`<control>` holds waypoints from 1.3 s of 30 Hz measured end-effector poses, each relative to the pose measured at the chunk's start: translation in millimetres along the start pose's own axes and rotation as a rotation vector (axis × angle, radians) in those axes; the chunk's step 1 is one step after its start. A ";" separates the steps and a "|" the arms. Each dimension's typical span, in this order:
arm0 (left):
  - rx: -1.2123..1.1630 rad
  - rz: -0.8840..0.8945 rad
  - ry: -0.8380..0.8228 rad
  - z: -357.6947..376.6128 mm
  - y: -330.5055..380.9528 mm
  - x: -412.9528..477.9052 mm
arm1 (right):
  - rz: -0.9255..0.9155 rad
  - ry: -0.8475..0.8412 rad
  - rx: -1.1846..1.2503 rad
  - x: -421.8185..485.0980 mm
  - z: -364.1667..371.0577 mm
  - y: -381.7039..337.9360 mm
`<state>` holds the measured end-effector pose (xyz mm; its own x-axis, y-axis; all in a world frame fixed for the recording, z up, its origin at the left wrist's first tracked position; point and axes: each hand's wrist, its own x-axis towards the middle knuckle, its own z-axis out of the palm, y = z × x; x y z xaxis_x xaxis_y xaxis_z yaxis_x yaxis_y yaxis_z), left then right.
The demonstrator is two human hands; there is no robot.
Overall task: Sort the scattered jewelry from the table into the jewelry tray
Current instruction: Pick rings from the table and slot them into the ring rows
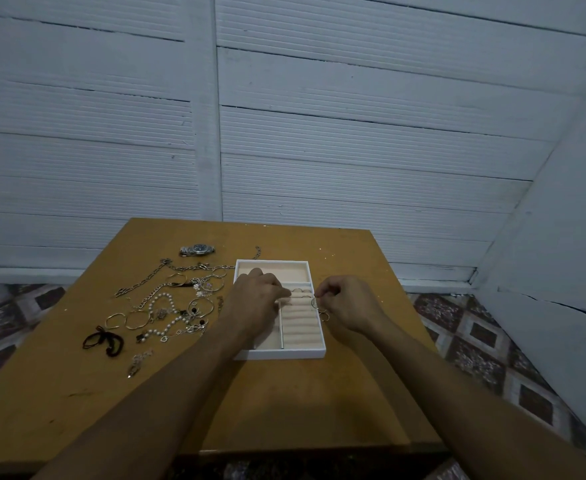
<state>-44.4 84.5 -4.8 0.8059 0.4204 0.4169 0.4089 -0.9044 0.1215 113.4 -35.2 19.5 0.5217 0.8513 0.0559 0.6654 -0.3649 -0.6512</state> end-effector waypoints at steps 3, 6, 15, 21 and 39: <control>-0.036 -0.033 0.039 1.7 -10.1 -3.6 | -0.018 0.024 -0.035 5.4 10.6 -4.9; -0.068 -0.088 0.072 0.6 -14.3 -11.2 | -0.014 0.049 -0.067 8.4 20.2 -9.0; -0.150 -0.177 0.063 -4.2 -11.6 -20.3 | -0.057 0.114 -0.148 12.0 37.3 -13.8; -0.204 -0.213 0.025 -8.4 -11.9 -25.4 | -0.086 0.116 -0.161 11.5 44.0 -15.5; -0.231 -0.232 0.010 -17.8 -12.4 -34.6 | -0.237 0.104 -0.538 5.4 47.0 -11.6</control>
<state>-85.0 79.9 -4.7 0.6977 0.6174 0.3633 0.4724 -0.7778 0.4146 83.4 -8.7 -8.2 0.3571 0.9014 0.2449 0.9330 -0.3320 -0.1388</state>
